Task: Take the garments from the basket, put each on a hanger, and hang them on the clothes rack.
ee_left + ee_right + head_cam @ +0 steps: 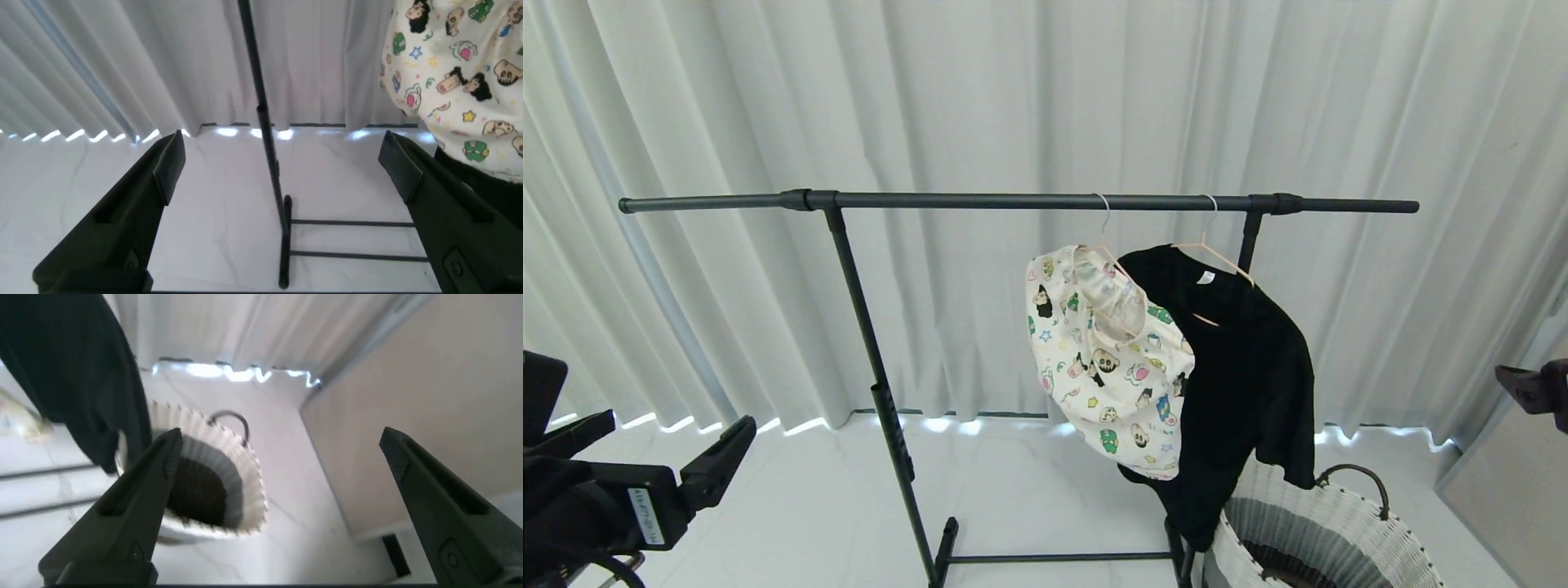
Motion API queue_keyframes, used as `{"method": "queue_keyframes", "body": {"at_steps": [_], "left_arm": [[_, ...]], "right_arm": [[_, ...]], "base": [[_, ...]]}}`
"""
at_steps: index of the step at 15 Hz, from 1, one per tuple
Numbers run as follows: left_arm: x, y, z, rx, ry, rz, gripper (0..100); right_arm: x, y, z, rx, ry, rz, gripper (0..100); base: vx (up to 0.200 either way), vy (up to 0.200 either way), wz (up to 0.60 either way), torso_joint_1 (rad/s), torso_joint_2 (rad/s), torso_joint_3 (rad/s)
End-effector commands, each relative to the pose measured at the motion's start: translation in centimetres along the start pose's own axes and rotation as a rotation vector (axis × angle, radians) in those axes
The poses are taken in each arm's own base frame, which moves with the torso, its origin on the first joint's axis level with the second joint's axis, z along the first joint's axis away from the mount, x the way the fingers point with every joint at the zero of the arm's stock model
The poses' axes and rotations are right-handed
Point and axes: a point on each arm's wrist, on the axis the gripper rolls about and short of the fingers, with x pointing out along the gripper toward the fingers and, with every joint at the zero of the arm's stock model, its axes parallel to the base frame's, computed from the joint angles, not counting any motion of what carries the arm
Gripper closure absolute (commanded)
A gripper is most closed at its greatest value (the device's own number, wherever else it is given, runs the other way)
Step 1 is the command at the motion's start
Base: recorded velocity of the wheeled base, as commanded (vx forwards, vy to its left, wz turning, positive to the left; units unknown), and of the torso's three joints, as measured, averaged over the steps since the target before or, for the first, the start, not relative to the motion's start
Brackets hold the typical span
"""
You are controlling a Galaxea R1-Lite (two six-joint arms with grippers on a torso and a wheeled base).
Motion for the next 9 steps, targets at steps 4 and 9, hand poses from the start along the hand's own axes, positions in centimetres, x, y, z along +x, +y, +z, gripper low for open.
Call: {"method": "queue_keyframes", "body": {"at_steps": [4,9], "left_arm": [[-0.5,1.4,-1.3,-0.026,0.022,0.111,0],[-0.5,2.3,-2.2,-0.045,0.055,0.207,0]], "right_arm": [[-0.5,-1.5,-1.5,-0.01,0.016,-0.058,0],[-1.3,-2.7,-3.6,-0.025,0.035,-0.115,0]], "base": [[-0.2,0.0,0.0,0.001,0.0,0.004],[0.0,0.0,0.0,-0.054,0.13,0.067]]}}
